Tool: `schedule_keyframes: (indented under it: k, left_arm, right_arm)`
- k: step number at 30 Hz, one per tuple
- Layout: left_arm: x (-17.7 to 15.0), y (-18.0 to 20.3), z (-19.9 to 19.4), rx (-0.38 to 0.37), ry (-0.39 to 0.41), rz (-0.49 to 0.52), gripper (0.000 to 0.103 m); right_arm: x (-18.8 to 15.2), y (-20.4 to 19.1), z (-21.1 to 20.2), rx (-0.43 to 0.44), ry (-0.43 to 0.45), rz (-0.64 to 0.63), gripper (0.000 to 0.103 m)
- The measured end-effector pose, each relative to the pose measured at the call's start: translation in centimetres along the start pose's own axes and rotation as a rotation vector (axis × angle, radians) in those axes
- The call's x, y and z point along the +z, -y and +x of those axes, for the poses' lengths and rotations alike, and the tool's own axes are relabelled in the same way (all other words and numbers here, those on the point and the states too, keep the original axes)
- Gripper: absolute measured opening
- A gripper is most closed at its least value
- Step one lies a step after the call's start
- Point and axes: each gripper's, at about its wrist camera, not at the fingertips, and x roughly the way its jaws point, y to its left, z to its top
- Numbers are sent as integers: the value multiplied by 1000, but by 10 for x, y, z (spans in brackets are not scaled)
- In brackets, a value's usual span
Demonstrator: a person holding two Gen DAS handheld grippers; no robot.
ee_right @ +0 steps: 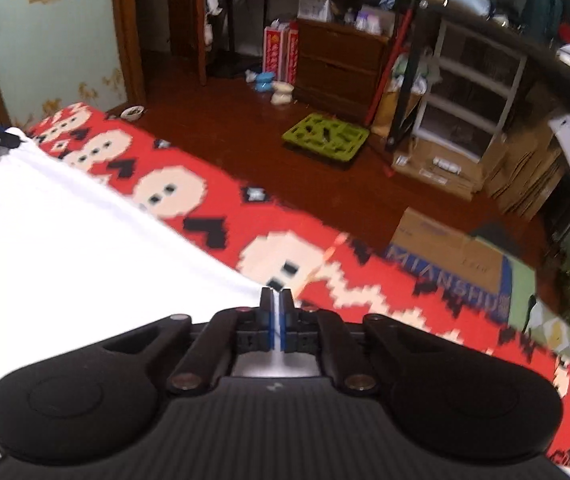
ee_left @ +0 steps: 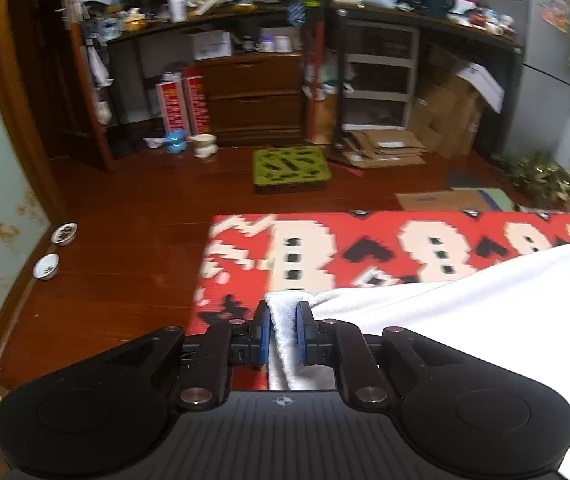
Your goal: Fold clothes
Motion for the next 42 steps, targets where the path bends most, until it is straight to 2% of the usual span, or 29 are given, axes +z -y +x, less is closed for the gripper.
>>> schedule_keyframes:
  k: [3,5,7,8,9,12,14,19,24,27,32,35,36,38,40,42]
  left_arm:
    - [-2,6,8,37,-16,24,17]
    - [-1,7,10,53,-11,7,30]
    - [1,3,7,69,-4,-17,44]
    - [2,1,5,75,3,-28,46]
    - [3,0,2,82,11,-35,46]
    - [7,-1,-13,104,44,-31,52]
    - [9,-1,-23,115,64,-29,58]
    - [15,-1,-39,86,68,-68,59]
    - [15,17,-40,31,27,-101,58]
    - [15,32,-36,-8,-3,-120,56]
    - [8,71,-38,-141,-29,-168,50]
    - [0,100,-49,-225,-25,-146,50]
    - [-6,108,-56,-248,-30,-135,49]
    - [-17,125,-68,-294,-39,-112,38]
    - [-28,142,-81,-340,-49,-90,34]
    - [-40,159,-94,-386,-58,-67,33]
  right_arm:
    - [0,-1,11,-12,-27,9,4]
    - [-1,-4,11,-43,-16,-11,12]
    - [-1,2,5,-42,-9,26,20]
    - [-1,5,2,-40,-6,48,30]
    - [-2,9,-2,-41,7,62,33]
    - [-13,26,-27,-43,46,129,41]
    - [-27,43,-45,-48,56,193,42]
    - [-80,107,-92,-112,48,361,42]
    - [-146,193,-142,-259,77,552,42]
    - [-180,243,-162,-375,58,611,41]
    - [-217,298,-198,-473,96,760,42]
    - [-220,295,-215,-464,113,750,45]
    - [-219,290,-221,-437,118,754,44]
    - [-215,271,-231,-352,128,765,45]
    - [-205,237,-239,-256,139,747,45]
    - [-194,194,-246,-156,129,706,45]
